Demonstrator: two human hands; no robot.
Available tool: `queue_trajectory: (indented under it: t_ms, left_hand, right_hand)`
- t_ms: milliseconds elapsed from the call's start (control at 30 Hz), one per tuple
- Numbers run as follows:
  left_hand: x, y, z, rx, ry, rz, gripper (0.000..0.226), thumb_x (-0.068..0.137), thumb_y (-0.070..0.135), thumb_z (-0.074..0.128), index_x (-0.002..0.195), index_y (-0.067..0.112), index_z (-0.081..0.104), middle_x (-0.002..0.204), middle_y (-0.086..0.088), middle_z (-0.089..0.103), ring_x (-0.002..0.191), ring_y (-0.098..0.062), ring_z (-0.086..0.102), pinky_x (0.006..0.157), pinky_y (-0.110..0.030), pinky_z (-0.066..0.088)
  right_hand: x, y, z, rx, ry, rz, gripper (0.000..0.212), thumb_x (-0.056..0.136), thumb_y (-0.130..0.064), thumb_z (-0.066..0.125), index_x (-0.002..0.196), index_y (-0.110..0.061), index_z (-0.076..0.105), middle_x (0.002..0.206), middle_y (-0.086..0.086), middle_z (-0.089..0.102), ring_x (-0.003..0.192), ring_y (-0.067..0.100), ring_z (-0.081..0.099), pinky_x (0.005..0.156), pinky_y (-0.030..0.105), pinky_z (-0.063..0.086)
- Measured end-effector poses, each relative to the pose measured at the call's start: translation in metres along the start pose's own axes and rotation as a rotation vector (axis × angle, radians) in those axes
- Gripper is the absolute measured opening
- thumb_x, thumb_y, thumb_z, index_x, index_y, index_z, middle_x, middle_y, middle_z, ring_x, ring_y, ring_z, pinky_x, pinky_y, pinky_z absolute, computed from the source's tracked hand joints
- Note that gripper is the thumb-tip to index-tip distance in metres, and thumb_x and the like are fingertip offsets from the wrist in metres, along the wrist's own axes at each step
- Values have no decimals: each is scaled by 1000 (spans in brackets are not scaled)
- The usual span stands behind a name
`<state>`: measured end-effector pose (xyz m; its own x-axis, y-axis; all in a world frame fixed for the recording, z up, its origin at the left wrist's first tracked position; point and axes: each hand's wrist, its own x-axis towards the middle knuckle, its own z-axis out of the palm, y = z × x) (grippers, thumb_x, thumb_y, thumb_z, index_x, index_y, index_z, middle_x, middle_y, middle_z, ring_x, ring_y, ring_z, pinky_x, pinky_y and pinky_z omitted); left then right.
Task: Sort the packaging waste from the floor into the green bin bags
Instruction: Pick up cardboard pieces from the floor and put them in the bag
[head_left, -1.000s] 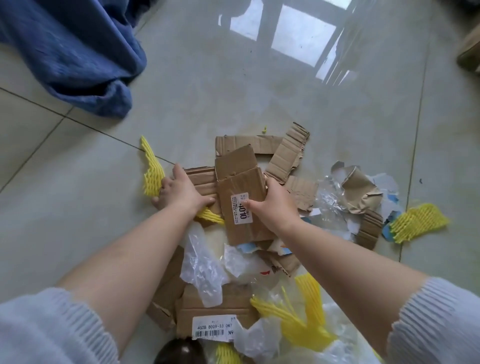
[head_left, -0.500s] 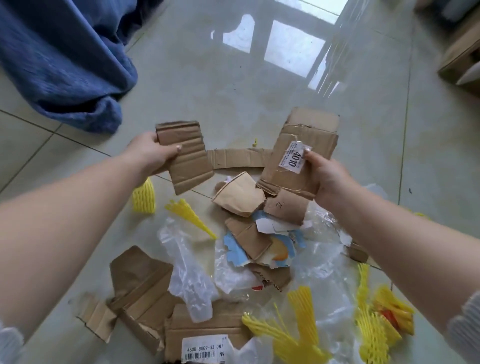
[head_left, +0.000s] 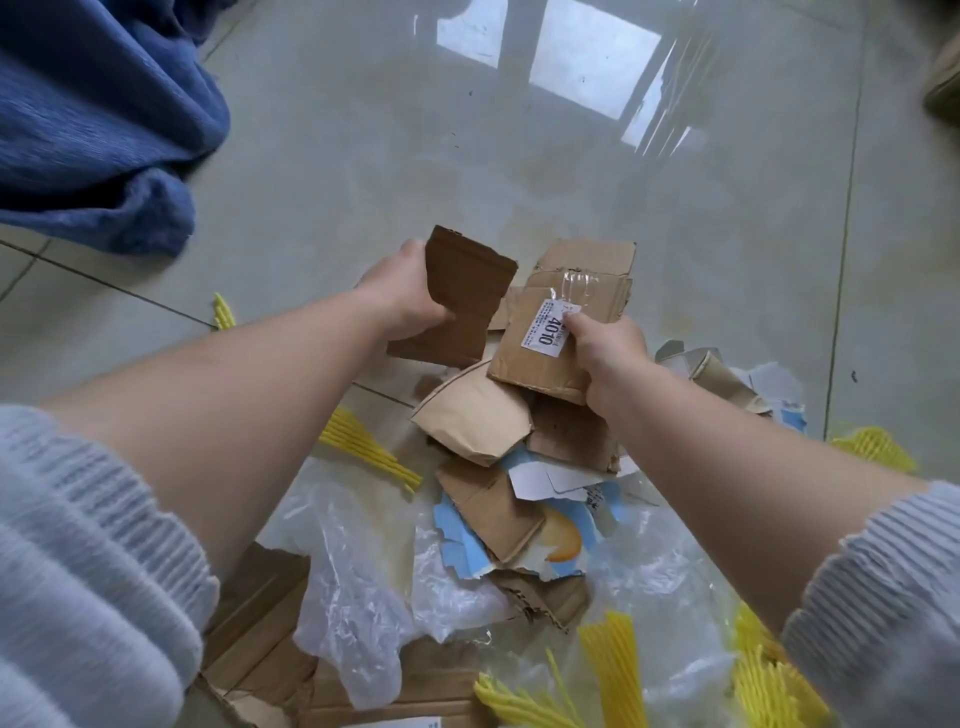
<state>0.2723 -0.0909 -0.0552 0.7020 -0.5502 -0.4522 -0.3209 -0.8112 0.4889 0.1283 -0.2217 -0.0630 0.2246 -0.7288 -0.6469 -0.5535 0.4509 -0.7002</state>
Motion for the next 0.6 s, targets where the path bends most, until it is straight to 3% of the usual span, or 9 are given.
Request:
queue_trajectory:
  t_ms: [167, 300, 400, 500, 600]
  left_hand:
    - [3, -2, 7, 99, 18, 1, 59, 81, 27, 67, 126, 6, 36, 125, -16, 52, 115, -36, 50, 92, -39, 43]
    - [0, -3, 10, 28, 14, 12, 58, 79, 23, 69, 125, 7, 39, 122, -15, 54, 114, -34, 52, 92, -38, 44]
    - [-2, -9, -1, -174, 42, -7, 53, 74, 20, 73, 120, 11, 50, 114, -10, 61, 105, -29, 58, 90, -37, 49]
    - [-7, -16, -24, -470, 51, -77, 50, 72, 14, 75, 118, 12, 56, 112, -11, 64, 101, -28, 62, 90, -44, 52]
    - [-23, -14, -47, -836, -11, -126, 48, 79, 5, 70, 123, 11, 52, 114, -9, 64, 100, -24, 65, 78, -41, 57]
  right_hand:
    - [0, 1, 3, -28, -28, -55, 26, 85, -20, 63, 107, -16, 49, 113, 9, 63, 100, 28, 63, 88, 45, 53]
    - [-3, -2, -4, -34, -48, -91, 36, 83, -22, 66, 115, -13, 52, 113, 9, 65, 98, 28, 64, 87, 48, 54]
    - [-5, -10, -20, 30, -82, -82, 32, 82, -21, 68, 109, -16, 53, 107, 11, 68, 91, 30, 68, 80, 52, 56]
    - [-13, -20, -44, 95, -134, -24, 24, 83, -17, 68, 105, -15, 56, 100, 13, 71, 83, 30, 70, 74, 55, 56]
    - [-26, -20, -68, 42, -214, 86, 17, 84, -18, 66, 99, -15, 57, 91, 10, 73, 72, 26, 72, 60, 46, 59]
